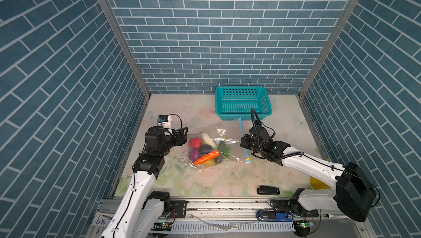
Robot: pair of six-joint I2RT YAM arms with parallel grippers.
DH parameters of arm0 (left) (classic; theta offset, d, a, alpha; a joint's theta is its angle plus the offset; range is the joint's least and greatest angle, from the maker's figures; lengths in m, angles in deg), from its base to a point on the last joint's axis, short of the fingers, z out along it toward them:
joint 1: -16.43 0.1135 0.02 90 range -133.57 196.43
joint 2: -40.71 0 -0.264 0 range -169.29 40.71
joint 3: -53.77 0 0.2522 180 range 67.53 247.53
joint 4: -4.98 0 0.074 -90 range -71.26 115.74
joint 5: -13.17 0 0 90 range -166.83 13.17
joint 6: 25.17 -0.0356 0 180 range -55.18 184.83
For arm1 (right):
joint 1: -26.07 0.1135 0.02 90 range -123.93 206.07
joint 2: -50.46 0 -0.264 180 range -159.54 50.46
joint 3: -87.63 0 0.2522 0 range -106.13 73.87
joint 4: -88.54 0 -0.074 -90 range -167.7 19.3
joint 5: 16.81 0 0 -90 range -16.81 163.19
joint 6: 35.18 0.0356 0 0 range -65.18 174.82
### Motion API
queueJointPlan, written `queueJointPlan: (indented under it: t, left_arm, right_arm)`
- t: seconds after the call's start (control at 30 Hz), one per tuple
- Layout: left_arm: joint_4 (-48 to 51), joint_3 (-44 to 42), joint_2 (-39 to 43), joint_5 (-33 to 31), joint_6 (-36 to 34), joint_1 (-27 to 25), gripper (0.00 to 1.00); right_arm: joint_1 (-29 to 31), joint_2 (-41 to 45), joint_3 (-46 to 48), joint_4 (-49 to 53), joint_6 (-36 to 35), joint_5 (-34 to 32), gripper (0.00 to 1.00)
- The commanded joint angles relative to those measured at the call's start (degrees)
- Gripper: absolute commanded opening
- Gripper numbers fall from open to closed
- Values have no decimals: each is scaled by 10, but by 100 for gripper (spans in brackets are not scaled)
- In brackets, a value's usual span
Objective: Place the food in the zip-top bag and seal the zipper
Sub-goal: 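Lower the sealed bag onto the table with the right gripper while the left gripper follows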
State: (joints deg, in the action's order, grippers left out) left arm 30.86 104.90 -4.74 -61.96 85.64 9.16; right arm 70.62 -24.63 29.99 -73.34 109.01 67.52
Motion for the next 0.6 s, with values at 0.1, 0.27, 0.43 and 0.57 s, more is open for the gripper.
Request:
queueJointPlan:
  t: [0.1,0.27,0.43,0.57]
  left_arm:
    - [3,-13,-17,31,17,-2,76]
    - [-8,-38,-40,56,64,-3,76]
    - [-30,-68,-55,72,100,-14,76]
    - [-36,-78,-57,64,109,-28,76]
  right_arm:
    - [-15,2,35,-43,13,13,0]
    - [-25,-9,56,-73,12,24,0]
    - [-36,-24,76,-102,8,37,0]
    - [-48,-37,91,-121,5,47,0]
